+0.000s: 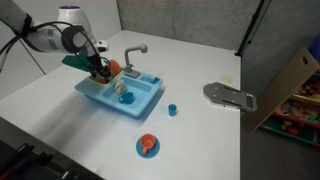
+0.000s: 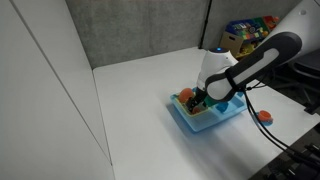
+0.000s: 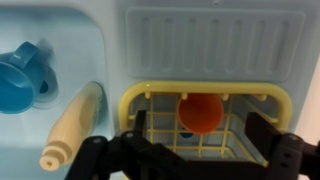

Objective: Remove the orange cup from the drying rack, put it on the table and then put the blue cup in the drying rack

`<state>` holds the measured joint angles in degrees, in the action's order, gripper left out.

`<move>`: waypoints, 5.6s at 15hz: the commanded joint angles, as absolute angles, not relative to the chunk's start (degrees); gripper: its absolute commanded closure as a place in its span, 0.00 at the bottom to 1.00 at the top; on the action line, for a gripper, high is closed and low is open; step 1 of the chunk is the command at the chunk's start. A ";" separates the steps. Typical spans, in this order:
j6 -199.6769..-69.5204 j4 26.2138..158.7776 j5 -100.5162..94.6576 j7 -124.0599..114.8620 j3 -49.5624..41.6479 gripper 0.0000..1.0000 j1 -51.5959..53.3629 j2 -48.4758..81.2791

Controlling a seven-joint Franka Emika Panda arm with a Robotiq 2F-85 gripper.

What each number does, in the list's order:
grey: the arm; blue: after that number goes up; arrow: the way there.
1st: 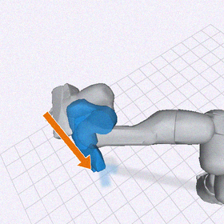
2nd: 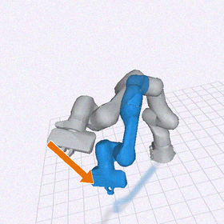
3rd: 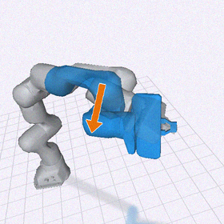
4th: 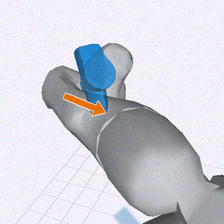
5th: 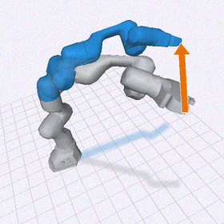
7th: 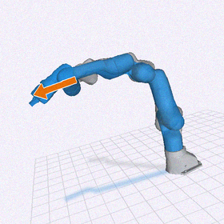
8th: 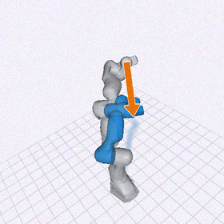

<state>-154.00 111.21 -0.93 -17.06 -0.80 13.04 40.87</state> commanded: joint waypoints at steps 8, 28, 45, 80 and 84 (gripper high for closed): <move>-154.07 108.95 -1.51 -15.72 -1.16 0.20 14.35 43.35; -152.26 110.31 -0.55 -16.21 -2.33 0.84 12.20 36.14; -137.21 119.83 -1.39 -16.77 -4.20 0.84 5.10 19.99; -139.53 115.93 3.14 -19.24 -13.33 0.59 -8.54 30.59; -140.33 115.69 2.94 -20.35 -13.74 0.84 -8.34 30.94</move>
